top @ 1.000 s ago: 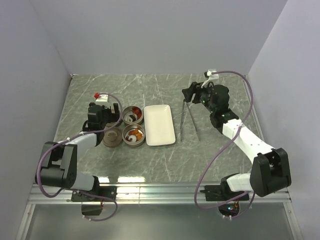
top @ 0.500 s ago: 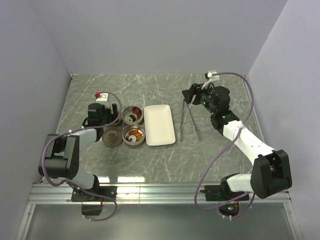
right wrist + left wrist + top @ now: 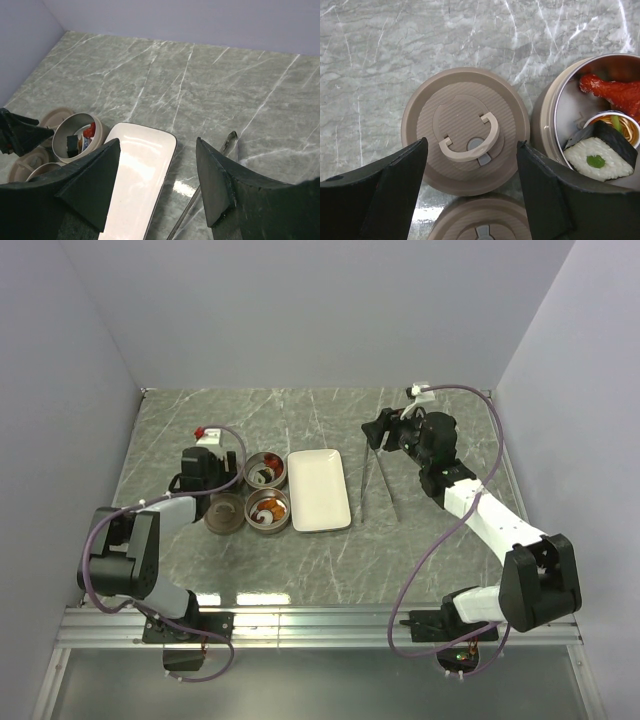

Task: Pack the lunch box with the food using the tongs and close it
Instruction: Pick up the lid of the lunch box with the left arm

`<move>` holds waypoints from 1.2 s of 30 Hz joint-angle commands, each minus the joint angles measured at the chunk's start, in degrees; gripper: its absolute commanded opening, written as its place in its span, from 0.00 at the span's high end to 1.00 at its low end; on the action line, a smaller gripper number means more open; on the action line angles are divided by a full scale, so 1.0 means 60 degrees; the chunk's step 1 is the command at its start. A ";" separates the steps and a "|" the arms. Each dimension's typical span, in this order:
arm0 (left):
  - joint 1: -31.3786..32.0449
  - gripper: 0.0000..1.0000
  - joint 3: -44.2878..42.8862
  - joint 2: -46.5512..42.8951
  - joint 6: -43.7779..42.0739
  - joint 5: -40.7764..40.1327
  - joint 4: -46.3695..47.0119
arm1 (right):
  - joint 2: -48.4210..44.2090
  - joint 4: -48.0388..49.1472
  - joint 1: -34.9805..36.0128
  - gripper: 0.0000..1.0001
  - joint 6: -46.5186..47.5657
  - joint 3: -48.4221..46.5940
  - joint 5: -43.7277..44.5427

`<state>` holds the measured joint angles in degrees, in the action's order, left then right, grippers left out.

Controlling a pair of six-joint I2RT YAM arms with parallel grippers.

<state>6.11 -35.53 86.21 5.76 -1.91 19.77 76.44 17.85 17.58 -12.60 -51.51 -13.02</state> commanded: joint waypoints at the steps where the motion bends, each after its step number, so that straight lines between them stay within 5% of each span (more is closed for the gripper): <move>1: 0.0051 0.23 -0.0407 0.0176 0.0007 -0.0238 -0.0014 | 0.0062 0.0219 -0.0074 0.31 -0.0083 -0.0454 -0.0072; 12: 0.0066 0.36 -0.0817 0.0807 -0.0022 -0.0633 -0.0336 | 0.0135 0.0175 -0.0060 0.31 -0.0068 -0.0527 -0.0145; 17: 0.0066 0.54 -0.0905 0.0851 -0.0008 -0.1057 -0.0307 | 0.0150 0.0219 -0.0060 0.31 -0.0068 -0.0498 -0.0174; 36: 0.0110 0.97 -0.1227 0.1070 -0.0008 -0.1819 -0.0395 | 0.0340 0.0175 -0.0074 0.31 -0.0039 -0.0615 -0.0306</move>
<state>6.48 -40.97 92.64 5.45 -11.00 16.67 78.15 17.78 17.58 -12.60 -52.40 -13.69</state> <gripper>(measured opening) 0.117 0.687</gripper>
